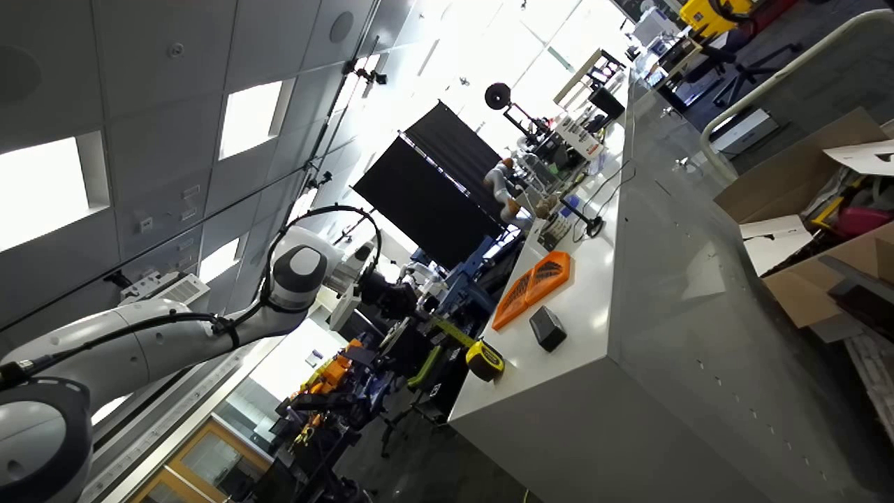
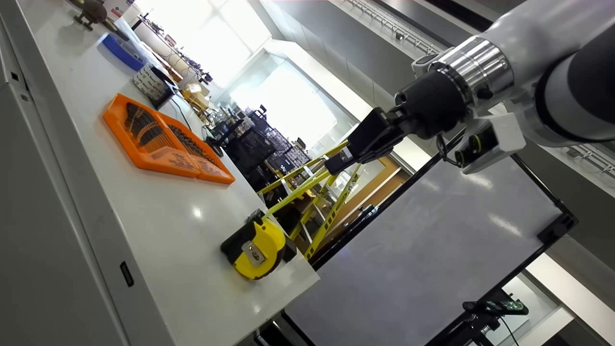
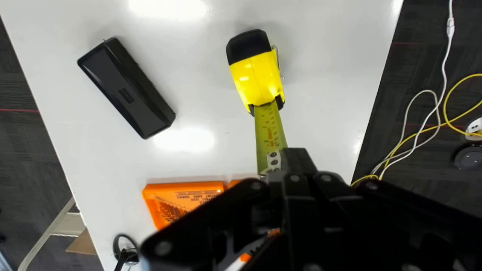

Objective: Push the measuring tape back in the case holder

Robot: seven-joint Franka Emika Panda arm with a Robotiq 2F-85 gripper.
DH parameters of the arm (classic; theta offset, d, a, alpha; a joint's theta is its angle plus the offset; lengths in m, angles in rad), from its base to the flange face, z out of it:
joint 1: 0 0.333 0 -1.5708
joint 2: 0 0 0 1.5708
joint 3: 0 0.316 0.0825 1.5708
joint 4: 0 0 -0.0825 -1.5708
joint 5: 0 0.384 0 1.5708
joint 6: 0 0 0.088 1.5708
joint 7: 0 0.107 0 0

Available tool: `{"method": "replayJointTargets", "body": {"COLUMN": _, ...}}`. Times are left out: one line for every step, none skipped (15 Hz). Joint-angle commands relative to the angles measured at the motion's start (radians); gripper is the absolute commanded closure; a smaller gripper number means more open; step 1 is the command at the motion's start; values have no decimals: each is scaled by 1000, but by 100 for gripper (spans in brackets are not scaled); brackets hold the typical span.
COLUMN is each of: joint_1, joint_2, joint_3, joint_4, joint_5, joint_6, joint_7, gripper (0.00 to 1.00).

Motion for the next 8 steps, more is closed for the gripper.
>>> {"method": "replayJointTargets", "body": {"joint_1": 11, "joint_2": 7, "joint_3": -18, "joint_4": 15, "joint_5": 11, "joint_6": -33, "joint_7": -15, "gripper": 100}}
{"method": "replayJointTargets", "body": {"joint_1": 11, "joint_2": 7, "joint_3": -19, "joint_4": 14, "joint_5": 12, "joint_6": -31, "joint_7": -17, "gripper": 100}}
{"method": "replayJointTargets", "body": {"joint_1": 11, "joint_2": 8, "joint_3": -20, "joint_4": 12, "joint_5": 11, "joint_6": -28, "joint_7": -19, "gripper": 100}}
{"method": "replayJointTargets", "body": {"joint_1": 11, "joint_2": 8, "joint_3": -21, "joint_4": 10, "joint_5": 11, "joint_6": -23, "joint_7": -21, "gripper": 100}}
{"method": "replayJointTargets", "body": {"joint_1": 11, "joint_2": 8, "joint_3": -22, "joint_4": 6, "joint_5": 15, "joint_6": -15, "joint_7": -26, "gripper": 100}}
{"method": "replayJointTargets", "body": {"joint_1": 11, "joint_2": 9, "joint_3": -22, "joint_4": 4, "joint_5": 14, "joint_6": -11, "joint_7": -27, "gripper": 100}}
{"method": "replayJointTargets", "body": {"joint_1": 11, "joint_2": 10, "joint_3": -23, "joint_4": 2, "joint_5": 16, "joint_6": -9, "joint_7": -29, "gripper": 100}}
{"method": "replayJointTargets", "body": {"joint_1": 11, "joint_2": 11, "joint_3": -23, "joint_4": 1, "joint_5": 18, "joint_6": -6, "joint_7": -30, "gripper": 100}}
